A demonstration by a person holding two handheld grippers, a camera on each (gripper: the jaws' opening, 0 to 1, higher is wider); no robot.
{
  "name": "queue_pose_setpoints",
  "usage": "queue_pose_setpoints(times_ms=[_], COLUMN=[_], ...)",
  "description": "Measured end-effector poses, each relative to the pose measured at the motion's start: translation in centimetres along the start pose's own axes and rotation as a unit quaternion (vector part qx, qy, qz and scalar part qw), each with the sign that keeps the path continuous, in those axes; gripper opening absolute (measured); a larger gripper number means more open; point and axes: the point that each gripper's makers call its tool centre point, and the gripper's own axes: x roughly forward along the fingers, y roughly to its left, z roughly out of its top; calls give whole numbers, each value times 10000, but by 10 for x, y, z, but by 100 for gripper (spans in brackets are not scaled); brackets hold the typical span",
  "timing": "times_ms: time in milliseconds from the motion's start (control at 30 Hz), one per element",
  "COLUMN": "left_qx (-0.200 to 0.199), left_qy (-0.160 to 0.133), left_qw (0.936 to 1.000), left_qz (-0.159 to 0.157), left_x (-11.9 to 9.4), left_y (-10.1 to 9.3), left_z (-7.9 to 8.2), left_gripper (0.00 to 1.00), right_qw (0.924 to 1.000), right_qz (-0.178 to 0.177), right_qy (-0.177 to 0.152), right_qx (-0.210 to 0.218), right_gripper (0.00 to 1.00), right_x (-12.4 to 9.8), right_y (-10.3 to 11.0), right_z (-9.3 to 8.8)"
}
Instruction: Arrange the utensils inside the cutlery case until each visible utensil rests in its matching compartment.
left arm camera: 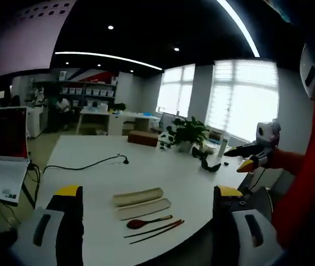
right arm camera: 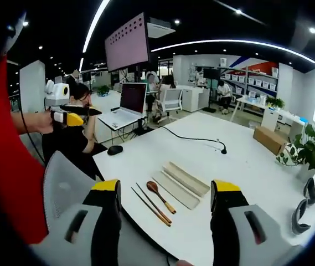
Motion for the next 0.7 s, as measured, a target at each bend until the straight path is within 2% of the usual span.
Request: queue_pose_setpoints(times_ms=[100,200,267,333,500,633,700], left_qx=[89,73,-77,-95,76,117,400], left_qy=[78,103,44,70,237,269,366], left_qw=[9998,9999,10000,9999,9997,9996,9984], left_qz=[132,77,28,40,61,15,-160], left_x=[3,3,4,3,2,-1,-3], left_y=[4,3,2,3,9,12,12], left_z=[-5,-7,-8,-11,-25,-26,-26], left_gripper=[100,100,100,100,100,99,96], right_qw=[9999,9999,9998,9993,9970,9955,9955], right_qz=[-55,-30,77,121,260,332,335], right_qy=[95,125,136,248,454,528,502], right_qx=[-123,-104,-149,-262,-578,-709,-725], right_gripper=[68,65,61,62,60,55,53], right_x=[6,12,18,24,39,48,53], right_y=[-5,-7,-4,-3,3,5,5], right_z=[1,5,8,7,8,7,7])
